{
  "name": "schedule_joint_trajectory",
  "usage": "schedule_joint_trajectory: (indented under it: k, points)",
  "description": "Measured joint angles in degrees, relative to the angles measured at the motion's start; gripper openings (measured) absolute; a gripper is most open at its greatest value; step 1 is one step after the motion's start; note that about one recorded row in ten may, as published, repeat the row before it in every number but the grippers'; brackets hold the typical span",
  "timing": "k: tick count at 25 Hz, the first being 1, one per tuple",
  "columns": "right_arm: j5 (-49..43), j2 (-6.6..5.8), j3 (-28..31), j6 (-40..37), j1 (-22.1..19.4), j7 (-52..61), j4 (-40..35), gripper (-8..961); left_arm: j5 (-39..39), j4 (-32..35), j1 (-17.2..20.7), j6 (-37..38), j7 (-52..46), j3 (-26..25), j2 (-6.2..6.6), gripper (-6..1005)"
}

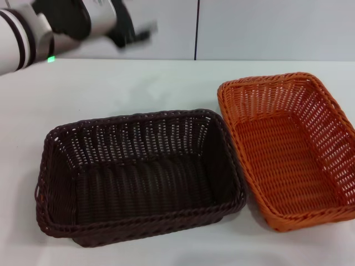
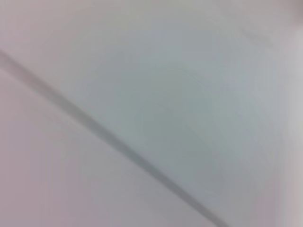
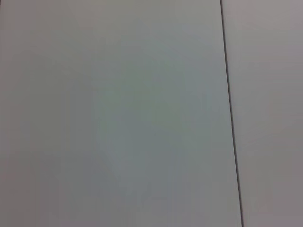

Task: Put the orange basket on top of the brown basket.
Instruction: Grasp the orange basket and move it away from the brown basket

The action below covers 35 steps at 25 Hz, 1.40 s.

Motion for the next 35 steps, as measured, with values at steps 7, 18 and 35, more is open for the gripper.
schedule_joint_trajectory:
  k: [7, 18, 35]
  points:
    - [2.2, 0.00, -0.1, 0.1, 0.1, 0.9, -2.0, 724, -2.0, 2.3, 14.0, 71.3, -11.6, 25.4, 0.41, 729]
    - [2.0, -1.16, -1.4, -1.8, 3.8, 1.7, -10.7, 723, 10.4, 33.1, 26.8, 120.4, -66.7, 27.7, 0.33, 730]
    - [-12.0, -6.98, 35.3, -110.7, 2.2, -3.7, -70.1, 723, -2.1, 55.3, 28.7, 126.7, -66.3, 31.6, -0.18, 732]
